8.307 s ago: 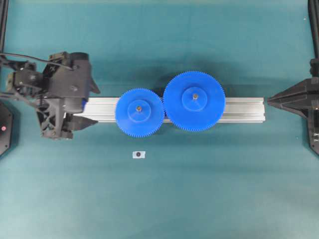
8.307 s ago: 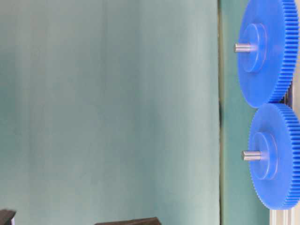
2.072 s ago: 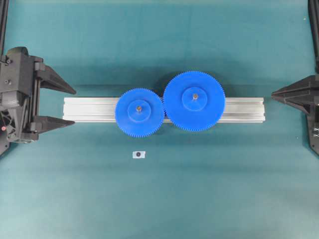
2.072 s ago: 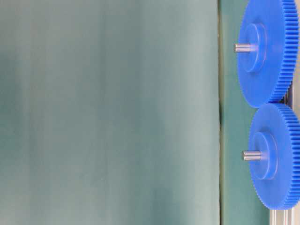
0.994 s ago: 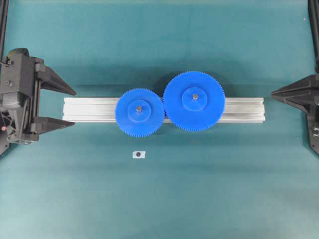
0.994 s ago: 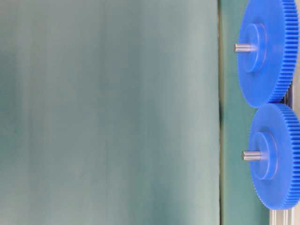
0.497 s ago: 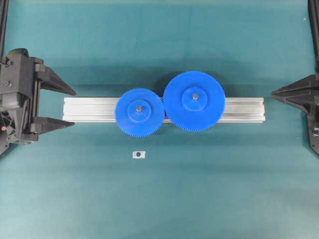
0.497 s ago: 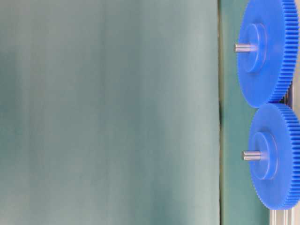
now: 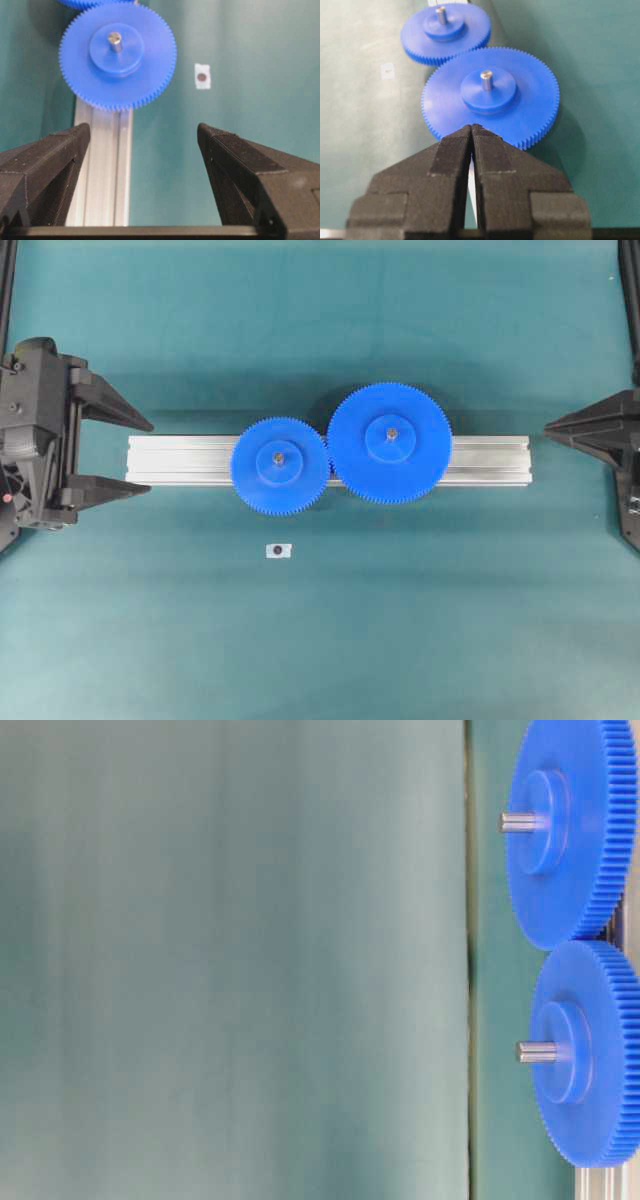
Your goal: Insert the small gear onto the shaft.
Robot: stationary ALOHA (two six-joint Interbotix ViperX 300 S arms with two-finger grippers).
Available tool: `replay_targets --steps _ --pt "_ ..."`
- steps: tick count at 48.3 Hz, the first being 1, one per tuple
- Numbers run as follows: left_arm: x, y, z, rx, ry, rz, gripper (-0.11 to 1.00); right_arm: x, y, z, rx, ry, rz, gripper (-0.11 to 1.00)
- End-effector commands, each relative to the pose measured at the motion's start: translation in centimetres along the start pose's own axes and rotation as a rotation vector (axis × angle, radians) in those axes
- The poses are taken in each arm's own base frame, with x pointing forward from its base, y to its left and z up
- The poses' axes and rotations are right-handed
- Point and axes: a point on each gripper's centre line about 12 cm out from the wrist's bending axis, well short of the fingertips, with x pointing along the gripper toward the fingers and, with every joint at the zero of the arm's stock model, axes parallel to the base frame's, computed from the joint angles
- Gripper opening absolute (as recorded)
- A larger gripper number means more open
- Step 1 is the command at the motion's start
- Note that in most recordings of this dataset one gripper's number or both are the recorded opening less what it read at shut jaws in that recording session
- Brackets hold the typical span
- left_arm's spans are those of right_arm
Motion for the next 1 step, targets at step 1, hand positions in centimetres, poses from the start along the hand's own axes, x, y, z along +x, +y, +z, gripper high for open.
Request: replay_targets --steps 1 --pt "-0.17 -0.05 0.53 0.003 -0.020 -0.002 0.86 0.02 0.03 0.53 0.009 -0.014 -0.001 0.10"
